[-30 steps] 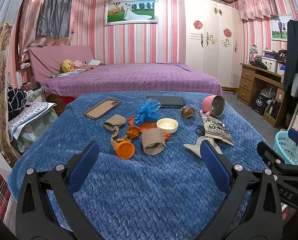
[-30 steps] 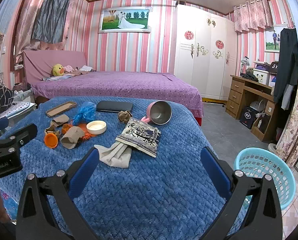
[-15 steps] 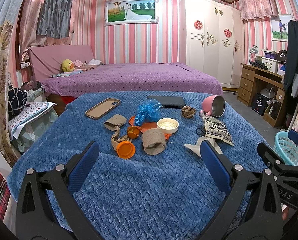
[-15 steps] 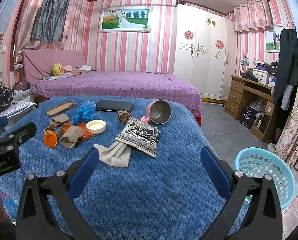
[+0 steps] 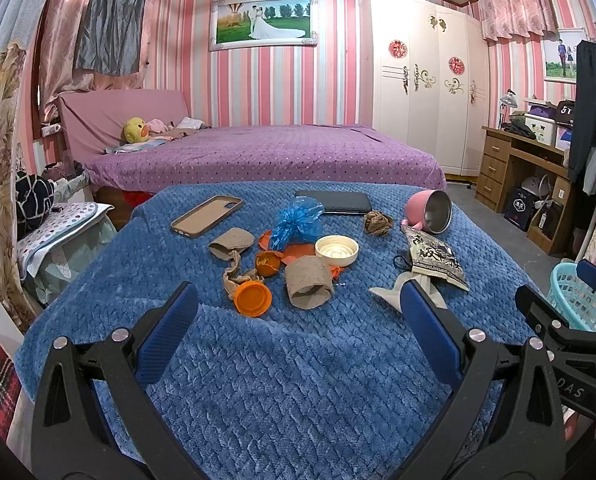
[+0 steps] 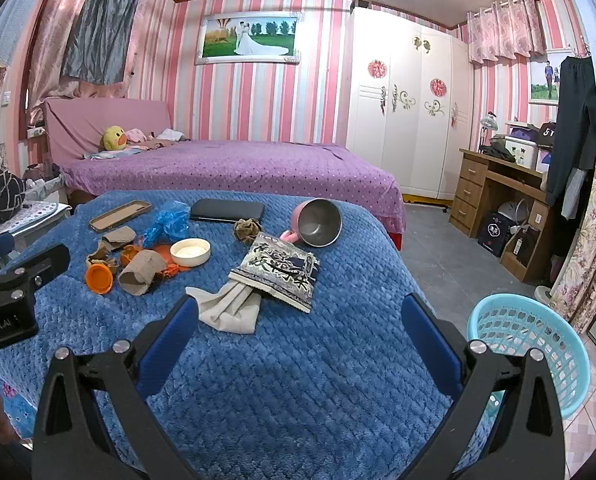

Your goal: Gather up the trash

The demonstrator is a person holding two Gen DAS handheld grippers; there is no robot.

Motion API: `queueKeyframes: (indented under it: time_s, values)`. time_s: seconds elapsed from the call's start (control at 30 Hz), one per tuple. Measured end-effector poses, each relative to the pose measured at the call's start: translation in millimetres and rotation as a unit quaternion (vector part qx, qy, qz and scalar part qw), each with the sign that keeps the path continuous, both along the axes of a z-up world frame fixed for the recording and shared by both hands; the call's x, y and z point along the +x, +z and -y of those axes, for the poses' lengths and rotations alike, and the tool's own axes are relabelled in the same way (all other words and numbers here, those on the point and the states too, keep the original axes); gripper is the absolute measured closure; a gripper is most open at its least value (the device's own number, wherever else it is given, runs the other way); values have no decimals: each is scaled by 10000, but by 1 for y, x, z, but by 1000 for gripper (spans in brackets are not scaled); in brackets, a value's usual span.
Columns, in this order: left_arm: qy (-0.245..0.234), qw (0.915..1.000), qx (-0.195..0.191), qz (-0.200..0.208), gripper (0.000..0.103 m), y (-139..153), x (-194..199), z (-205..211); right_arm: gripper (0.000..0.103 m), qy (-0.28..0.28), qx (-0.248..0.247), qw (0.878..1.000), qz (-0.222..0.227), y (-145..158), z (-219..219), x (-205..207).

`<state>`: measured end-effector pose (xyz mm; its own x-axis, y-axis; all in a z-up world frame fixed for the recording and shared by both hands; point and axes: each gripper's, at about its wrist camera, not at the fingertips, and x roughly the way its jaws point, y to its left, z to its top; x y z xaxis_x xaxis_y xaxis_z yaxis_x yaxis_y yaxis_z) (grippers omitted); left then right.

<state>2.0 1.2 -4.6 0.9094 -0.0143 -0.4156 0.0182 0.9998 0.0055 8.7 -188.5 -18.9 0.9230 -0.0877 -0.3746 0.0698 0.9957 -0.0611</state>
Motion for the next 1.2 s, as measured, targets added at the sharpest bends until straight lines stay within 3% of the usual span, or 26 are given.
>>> queueKeyframes:
  time_s: [0.63,1.2]
  values:
    - [76,9999,97,28,5,-2,4,-3,4,-80,53,9999,-98,-1,8,3]
    - [77,9999,101,106,5,54,46,-15,4,-209,169,9996,89,50,20,40]
